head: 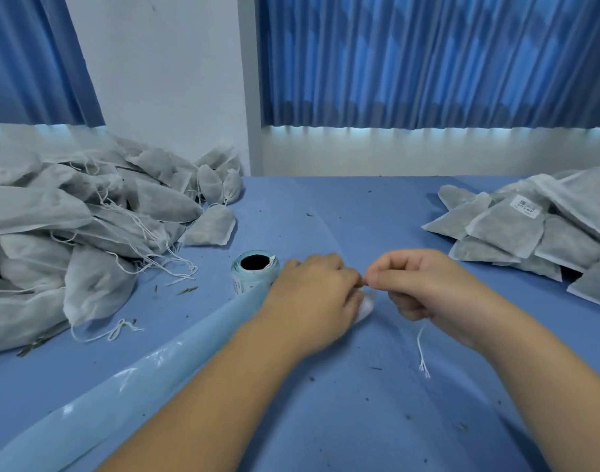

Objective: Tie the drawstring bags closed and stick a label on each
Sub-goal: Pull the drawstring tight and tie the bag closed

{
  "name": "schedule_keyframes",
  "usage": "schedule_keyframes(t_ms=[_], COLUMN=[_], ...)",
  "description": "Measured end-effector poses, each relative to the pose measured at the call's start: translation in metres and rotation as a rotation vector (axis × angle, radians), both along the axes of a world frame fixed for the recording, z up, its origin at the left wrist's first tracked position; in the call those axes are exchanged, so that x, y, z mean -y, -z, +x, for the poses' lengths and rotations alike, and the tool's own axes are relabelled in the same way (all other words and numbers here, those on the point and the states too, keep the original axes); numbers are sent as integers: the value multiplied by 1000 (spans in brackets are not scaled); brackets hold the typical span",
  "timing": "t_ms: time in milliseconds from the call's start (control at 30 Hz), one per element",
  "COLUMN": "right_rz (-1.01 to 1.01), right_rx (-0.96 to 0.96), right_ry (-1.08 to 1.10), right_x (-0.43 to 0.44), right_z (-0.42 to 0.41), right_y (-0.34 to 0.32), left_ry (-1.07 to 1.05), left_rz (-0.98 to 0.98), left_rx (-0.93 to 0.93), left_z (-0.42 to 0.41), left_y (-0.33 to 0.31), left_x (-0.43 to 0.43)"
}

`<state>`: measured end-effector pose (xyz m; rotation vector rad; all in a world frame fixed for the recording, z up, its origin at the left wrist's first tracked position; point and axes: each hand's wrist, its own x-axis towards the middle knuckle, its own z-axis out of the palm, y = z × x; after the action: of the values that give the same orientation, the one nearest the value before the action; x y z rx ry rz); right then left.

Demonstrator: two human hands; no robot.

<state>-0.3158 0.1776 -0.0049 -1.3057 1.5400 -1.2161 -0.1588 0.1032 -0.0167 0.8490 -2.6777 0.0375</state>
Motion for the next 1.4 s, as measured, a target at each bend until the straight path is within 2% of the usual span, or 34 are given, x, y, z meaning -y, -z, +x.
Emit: schedule_keyframes(t_ms=[67,167,233,467,633,867,967,1067,1167,1400], right_rz=[-14,-55,-70,-122,-134,-215,-296,-376,-438,-481], right_rx=[37,110,138,138,29,-42,-101,-161,-261,-351], right_ry=[7,31,42,59,79,233,297,353,428,498], right_x=[1,2,2,-2,0,4,5,6,6,6], right_z=[1,-1,-2,-2,3,13,19,26,29,30], right_y=[1,2,2,5,10,13,17,20,23,25], left_ry=[39,84,109,117,96,147,107,43,-22,71], left_rz=[21,379,501,625,954,1134,1156,1076,984,939], left_rx=[-24,-244,-335,-330,-562,-674,-662,-601,-631,-677], left_z=[-6,-11,-13,-6,7,15,20,24,24,21], left_y=[3,10,13,12,3,-9,-15,-16,-13,-9], left_x=[-7,-13,-16,-15,-17,-12,-11,-10,-7,-10])
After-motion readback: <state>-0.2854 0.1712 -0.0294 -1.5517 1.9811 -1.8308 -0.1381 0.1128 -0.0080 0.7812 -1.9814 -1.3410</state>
